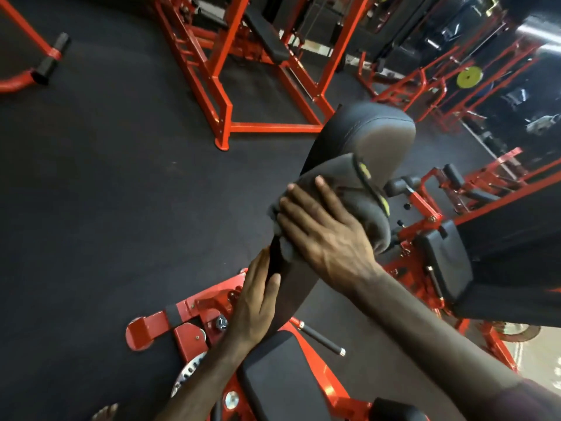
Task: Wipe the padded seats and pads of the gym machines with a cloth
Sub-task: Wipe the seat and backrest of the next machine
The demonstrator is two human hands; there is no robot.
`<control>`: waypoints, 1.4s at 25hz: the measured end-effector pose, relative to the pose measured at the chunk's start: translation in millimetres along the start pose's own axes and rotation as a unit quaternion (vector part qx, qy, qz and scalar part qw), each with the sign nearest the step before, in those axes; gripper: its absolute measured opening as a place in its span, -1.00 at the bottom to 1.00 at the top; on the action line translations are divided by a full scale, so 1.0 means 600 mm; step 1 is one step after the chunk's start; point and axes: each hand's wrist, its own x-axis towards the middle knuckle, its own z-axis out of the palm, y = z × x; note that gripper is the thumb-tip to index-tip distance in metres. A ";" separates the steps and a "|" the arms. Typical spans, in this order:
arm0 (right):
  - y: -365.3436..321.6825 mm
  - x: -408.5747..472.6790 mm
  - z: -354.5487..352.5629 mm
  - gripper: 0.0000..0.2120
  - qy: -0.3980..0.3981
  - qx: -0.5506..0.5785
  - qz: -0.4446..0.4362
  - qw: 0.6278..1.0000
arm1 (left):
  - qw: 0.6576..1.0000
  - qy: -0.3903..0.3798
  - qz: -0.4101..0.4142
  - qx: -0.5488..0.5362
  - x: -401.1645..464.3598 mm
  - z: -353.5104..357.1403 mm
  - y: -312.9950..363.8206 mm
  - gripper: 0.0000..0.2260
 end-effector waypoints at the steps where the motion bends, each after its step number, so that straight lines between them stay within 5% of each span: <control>1: 0.011 0.010 -0.009 -0.69 0.000 0.012 0.035 0.999 | 1.000 0.010 0.001 -0.007 0.004 0.002 0.005 -0.54; 6: 0.042 0.019 -0.022 -0.70 0.024 0.035 -0.061 0.997 | 0.998 0.049 0.044 0.018 0.019 0.000 0.071 -0.54; 10: 0.125 0.062 -0.066 -0.73 0.089 0.071 0.020 0.993 | 0.997 0.055 0.048 0.028 0.045 0.001 0.132 -0.52; 14: 0.159 0.055 -0.082 -0.67 0.064 0.109 -0.046 0.991 | 0.992 0.058 0.112 0.032 0.079 -0.008 0.208 -0.50; 18: 0.202 0.056 -0.091 -0.45 0.103 0.263 0.141 0.949 | 0.984 0.029 0.163 0.071 0.116 -0.028 0.273 -0.50; 21: 0.215 0.054 -0.092 -0.40 0.182 0.397 0.281 0.855 | 0.971 0.009 0.219 0.100 0.157 -0.043 0.317 -0.51; 25: 0.239 0.052 -0.091 -0.40 0.145 0.417 0.227 0.868 | 0.963 -0.009 0.239 0.127 0.199 -0.050 0.354 -0.53; 29: 0.308 0.029 -0.068 -0.43 0.159 0.467 0.376 0.784 | 0.931 -0.025 0.323 0.167 0.235 -0.059 0.373 -0.58; 33: 0.279 0.044 -0.073 -0.43 0.147 0.481 0.324 0.801 | 0.920 -0.060 0.345 0.174 0.273 -0.071 0.400 -0.63; 35: 0.290 0.040 -0.066 -0.46 0.188 0.488 0.392 0.757 | 0.912 -0.091 0.351 0.190 0.289 -0.079 0.411 -0.64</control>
